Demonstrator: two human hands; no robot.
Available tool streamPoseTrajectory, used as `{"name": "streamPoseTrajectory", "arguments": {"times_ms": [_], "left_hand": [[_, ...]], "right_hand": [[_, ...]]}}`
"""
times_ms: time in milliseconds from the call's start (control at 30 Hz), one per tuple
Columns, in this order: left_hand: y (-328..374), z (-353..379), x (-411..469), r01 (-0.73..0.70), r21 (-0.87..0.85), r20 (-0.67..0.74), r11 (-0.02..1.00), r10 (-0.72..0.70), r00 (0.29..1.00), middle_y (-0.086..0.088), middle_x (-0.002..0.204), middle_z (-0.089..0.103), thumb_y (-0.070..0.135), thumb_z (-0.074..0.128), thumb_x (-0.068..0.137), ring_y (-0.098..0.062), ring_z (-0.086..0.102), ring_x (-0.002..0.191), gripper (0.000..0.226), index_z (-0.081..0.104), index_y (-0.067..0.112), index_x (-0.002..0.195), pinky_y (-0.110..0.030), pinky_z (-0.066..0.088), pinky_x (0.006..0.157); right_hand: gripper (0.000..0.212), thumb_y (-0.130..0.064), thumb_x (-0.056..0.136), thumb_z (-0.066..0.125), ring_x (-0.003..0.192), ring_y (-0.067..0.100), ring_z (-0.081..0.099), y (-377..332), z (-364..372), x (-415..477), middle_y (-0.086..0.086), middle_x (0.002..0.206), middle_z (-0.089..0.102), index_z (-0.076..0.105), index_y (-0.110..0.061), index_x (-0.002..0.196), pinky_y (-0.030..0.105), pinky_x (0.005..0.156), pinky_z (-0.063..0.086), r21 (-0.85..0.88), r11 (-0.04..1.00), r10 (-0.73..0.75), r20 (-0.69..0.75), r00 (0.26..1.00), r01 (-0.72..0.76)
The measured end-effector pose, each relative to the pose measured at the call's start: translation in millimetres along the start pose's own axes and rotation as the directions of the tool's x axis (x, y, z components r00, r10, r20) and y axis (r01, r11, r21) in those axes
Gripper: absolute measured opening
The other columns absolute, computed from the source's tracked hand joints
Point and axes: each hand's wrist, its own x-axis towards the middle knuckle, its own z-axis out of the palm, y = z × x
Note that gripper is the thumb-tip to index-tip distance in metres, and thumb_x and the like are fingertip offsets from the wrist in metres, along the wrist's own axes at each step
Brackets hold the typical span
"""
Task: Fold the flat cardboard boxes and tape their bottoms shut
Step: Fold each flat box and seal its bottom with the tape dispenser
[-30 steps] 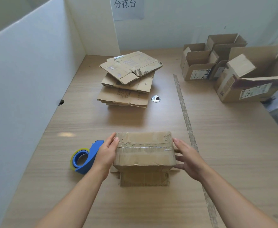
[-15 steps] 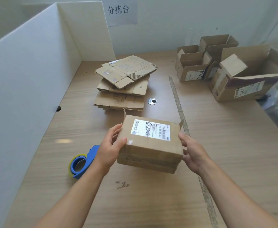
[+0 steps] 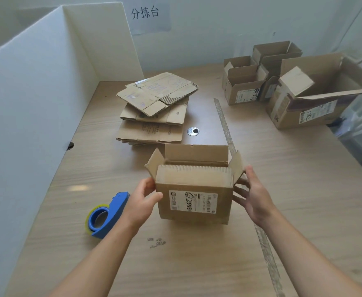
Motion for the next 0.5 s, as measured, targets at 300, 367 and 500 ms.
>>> {"name": "streamPoseTrajectory", "arguments": {"times_ms": [300,367,500], "left_hand": [[18,-5,9,-0.413,0.554,-0.063,0.723,0.531,0.845,0.006,0.125,0.055,0.032,0.057,0.084,-0.007,0.051,0.116,0.051,0.057,0.016,0.132,-0.020,0.039,0.099],[27,2,9,-0.462,0.636,0.130,0.617,0.505,0.853,0.004,0.133,0.052,0.046,0.051,0.084,-0.011,0.046,0.124,0.062,0.053,0.018,0.139,-0.028,0.040,0.105],[25,30,2,-0.421,0.853,0.405,0.310,0.117,0.907,0.007,0.152,0.032,0.055,0.055,0.090,-0.016,0.033,0.136,0.077,0.025,0.026,0.154,-0.036,0.034,0.110]], "right_hand": [[0.050,-0.041,0.084,0.060,0.116,0.015,0.059,3,-6,-1,-0.002,0.127,0.059,0.054,-0.037,0.134,0.040,0.099,0.050,-0.353,0.910,-0.245,-0.031,0.969,0.219],[0.039,-0.027,0.092,0.062,0.114,0.011,0.058,-6,-3,-1,-0.002,0.126,0.058,0.056,-0.034,0.130,0.033,0.098,0.048,-0.464,0.832,-0.366,-0.045,0.930,0.305],[0.034,-0.014,0.094,0.062,0.103,0.008,0.058,-24,6,-4,-0.008,0.112,0.057,0.065,-0.028,0.125,0.029,0.089,0.048,-0.652,0.565,-0.597,0.099,0.796,0.505]]}}
